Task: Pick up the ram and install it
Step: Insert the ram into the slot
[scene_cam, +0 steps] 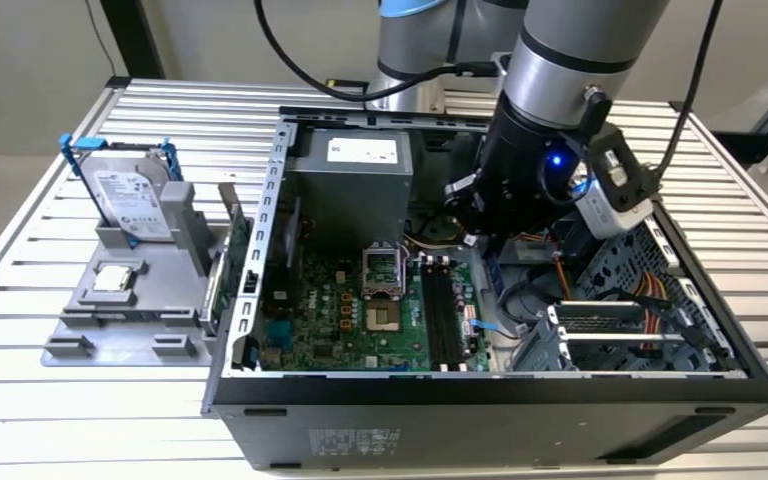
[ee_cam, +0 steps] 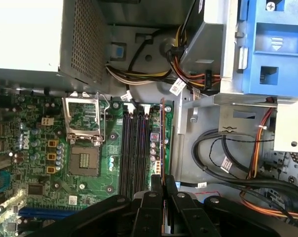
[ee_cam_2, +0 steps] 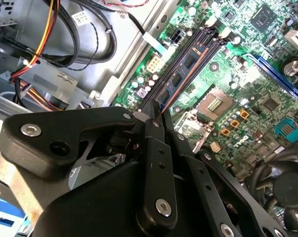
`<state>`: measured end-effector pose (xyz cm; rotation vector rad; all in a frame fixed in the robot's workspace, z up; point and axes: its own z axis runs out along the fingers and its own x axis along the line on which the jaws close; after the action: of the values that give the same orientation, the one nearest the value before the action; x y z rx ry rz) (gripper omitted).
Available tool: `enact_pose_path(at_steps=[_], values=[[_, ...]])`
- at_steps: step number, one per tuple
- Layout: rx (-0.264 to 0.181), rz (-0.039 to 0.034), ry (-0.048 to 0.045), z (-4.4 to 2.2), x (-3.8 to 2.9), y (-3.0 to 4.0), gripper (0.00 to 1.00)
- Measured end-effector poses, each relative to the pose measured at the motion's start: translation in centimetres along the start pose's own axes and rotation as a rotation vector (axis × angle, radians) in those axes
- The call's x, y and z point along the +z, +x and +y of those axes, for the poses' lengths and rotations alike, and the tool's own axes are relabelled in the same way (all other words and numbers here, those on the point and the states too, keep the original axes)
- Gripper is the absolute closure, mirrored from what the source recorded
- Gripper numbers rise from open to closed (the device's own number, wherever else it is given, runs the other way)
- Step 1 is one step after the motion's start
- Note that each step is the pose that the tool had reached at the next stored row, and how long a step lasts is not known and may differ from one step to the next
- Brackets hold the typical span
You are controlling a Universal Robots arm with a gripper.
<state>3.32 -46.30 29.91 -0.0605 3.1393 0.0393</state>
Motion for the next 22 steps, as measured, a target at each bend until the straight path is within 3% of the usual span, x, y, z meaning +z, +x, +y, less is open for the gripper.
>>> enact_pose_path(at_steps=[15, 22], values=[[0.042, -0.001, -0.0001, -0.26, 0.89, 0.17, 1.0], [0.042, -0.001, -0.0003, -0.52, 2.01, 0.18, 1.0]])
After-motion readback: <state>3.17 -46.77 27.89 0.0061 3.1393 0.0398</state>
